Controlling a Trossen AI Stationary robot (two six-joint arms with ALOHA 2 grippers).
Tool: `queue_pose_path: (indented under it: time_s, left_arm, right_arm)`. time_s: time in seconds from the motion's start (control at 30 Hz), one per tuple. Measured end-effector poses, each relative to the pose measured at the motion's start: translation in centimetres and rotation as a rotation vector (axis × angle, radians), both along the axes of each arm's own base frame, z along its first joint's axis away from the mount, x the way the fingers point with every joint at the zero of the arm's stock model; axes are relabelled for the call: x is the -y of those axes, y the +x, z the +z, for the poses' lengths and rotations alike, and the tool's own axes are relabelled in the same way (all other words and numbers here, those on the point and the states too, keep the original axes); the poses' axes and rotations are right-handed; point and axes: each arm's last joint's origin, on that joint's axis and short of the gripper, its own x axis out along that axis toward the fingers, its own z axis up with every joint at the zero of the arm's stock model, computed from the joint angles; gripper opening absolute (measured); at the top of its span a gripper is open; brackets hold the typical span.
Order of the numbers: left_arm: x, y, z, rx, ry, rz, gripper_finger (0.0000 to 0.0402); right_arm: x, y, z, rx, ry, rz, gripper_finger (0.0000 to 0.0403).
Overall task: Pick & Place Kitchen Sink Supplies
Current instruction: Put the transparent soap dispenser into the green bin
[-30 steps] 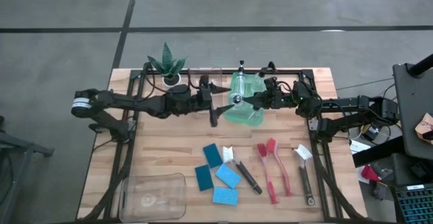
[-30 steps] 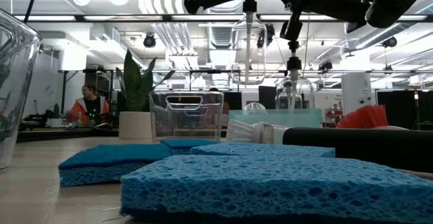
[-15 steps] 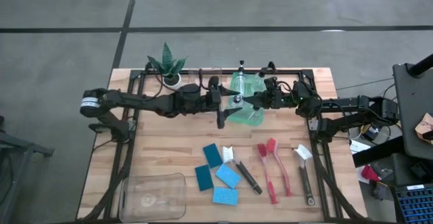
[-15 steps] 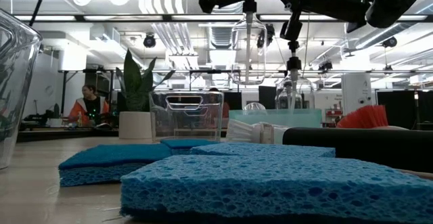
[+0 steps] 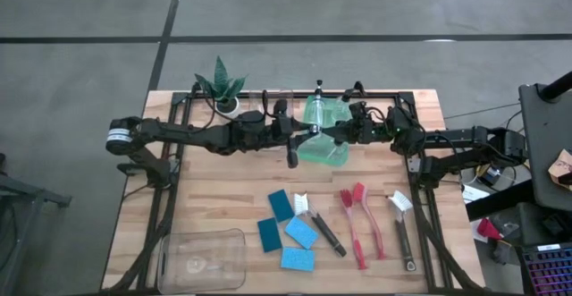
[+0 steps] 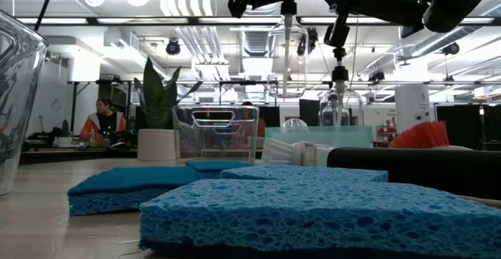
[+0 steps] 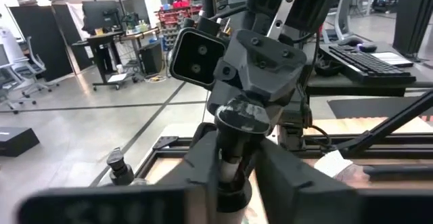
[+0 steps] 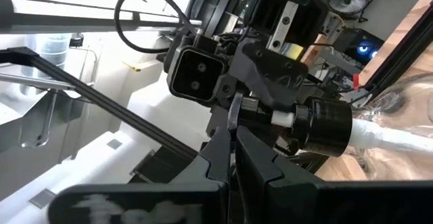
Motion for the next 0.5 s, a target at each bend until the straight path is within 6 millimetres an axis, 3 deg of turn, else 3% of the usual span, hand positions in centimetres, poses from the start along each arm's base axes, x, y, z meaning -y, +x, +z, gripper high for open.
queue_pose_path:
  time_s: [0.13, 0.33, 0.5]
  left_arm:
    - [-0.24, -0.03, -0.06, -0.001, -0.011, 0.005, 0.0016]
    - [-0.53, -0.06, -0.07, 0.008, -0.056, 0.006, 0.0032]
    - [-0.67, -0.08, 0.02, 0.015, -0.068, 0.010, 0.0014]
  right_arm:
    - [-0.03, -0.02, 0.04, 0.005, -0.022, 0.010, 0.0008]
    - [-0.09, -0.13, 0.20, 0.016, -0.056, 0.014, 0.0009]
    - [-0.19, -0.40, 0.53, 0.034, -0.095, 0.011, 0.0029]
